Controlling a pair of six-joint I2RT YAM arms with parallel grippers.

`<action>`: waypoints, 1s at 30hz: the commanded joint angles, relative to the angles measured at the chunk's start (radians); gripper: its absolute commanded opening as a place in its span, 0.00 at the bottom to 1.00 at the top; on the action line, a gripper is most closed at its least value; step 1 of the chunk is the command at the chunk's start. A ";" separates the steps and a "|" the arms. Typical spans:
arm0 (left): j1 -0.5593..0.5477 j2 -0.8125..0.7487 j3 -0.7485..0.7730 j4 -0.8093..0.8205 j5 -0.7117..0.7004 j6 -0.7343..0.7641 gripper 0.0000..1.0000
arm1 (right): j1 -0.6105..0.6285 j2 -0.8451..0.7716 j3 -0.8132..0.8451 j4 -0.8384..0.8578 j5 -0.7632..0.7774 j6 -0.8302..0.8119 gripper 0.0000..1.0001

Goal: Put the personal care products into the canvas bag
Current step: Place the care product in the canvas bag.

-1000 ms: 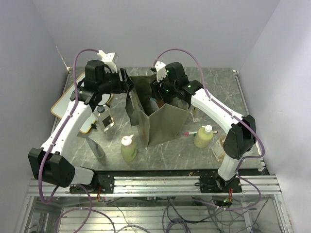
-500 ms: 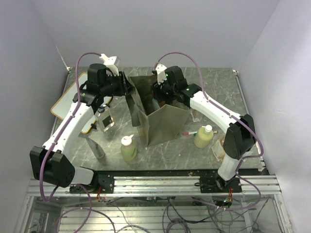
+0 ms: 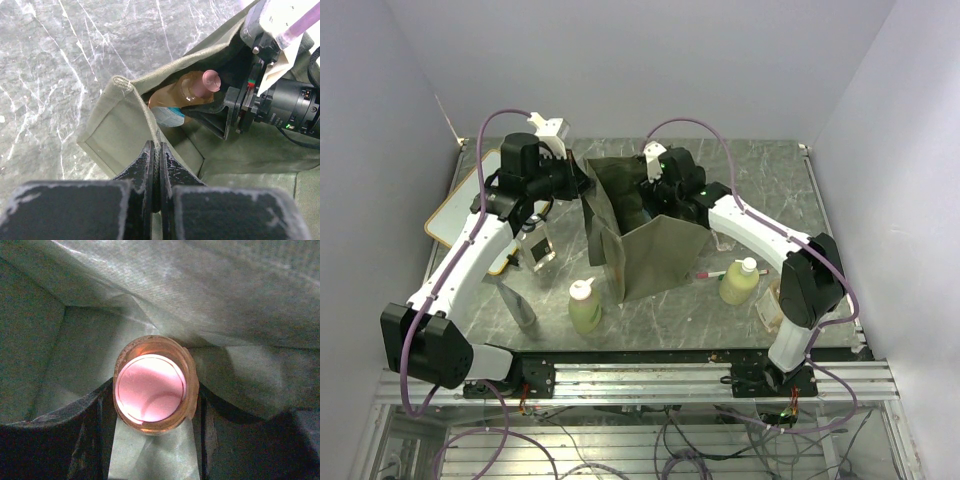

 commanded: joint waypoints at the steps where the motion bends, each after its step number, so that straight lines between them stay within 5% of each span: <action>1: -0.004 -0.026 0.003 -0.011 -0.018 0.033 0.07 | -0.022 -0.055 0.002 0.138 0.056 -0.021 0.00; 13: -0.007 -0.014 0.017 -0.039 -0.023 0.063 0.07 | -0.041 -0.036 -0.056 0.161 0.038 -0.051 0.01; 30: -0.015 -0.017 -0.011 -0.009 0.002 0.080 0.07 | -0.040 0.017 -0.056 0.114 0.054 -0.069 0.28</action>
